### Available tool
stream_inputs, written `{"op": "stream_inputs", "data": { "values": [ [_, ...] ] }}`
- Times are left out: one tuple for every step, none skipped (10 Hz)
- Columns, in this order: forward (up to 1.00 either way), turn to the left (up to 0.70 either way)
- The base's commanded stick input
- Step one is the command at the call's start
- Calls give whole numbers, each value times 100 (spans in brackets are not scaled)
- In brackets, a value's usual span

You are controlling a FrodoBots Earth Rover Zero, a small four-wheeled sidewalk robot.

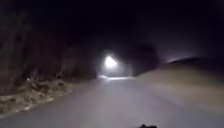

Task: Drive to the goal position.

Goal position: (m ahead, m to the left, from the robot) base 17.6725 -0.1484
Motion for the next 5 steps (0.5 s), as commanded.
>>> {"op": "stream_inputs", "data": {
  "values": [
    [100,1],
    [100,0],
    [100,0],
    [100,0],
    [100,0]
  ]
}}
